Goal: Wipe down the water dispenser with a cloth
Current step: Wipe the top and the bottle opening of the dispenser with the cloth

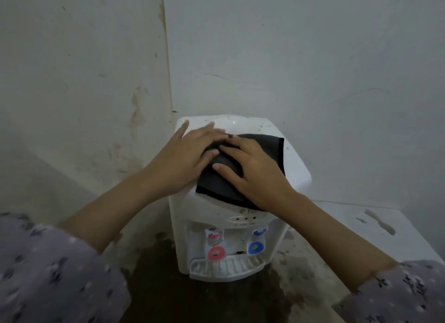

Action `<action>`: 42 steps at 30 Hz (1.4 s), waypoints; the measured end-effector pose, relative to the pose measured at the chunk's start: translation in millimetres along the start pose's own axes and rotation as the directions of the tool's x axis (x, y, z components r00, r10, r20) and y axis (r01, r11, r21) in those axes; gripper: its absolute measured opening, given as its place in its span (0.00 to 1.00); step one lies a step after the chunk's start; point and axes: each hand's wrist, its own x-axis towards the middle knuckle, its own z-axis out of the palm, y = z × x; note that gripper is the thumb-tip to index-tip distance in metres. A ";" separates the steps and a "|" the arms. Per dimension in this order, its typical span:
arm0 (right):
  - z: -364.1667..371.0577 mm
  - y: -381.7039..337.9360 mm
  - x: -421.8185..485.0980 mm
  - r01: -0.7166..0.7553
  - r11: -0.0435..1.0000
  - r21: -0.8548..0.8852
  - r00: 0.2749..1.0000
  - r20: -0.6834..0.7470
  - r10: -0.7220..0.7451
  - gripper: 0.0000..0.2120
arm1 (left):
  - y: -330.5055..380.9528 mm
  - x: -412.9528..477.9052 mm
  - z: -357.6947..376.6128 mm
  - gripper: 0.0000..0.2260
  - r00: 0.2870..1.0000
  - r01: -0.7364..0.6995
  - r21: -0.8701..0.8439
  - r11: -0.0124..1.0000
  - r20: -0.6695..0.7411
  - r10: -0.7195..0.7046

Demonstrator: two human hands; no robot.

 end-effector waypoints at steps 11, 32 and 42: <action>5.4 49.1 -56.0 -0.110 0.987 -0.118 0.977 -0.197 0.085 0.30 | 57.7 12.9 38.2 0.24 0.982 -0.127 0.485 0.866 0.184 0.041; -23.3 107.0 0.8 -0.381 0.911 0.158 0.897 0.300 0.324 0.23 | 42.3 112.4 42.5 0.22 0.838 -0.092 0.331 0.939 0.535 -0.106; -16.5 128.0 41.3 -0.419 0.878 0.230 0.876 0.359 0.324 0.22 | 18.4 150.4 40.6 0.22 0.798 -0.044 0.281 0.959 0.587 -0.136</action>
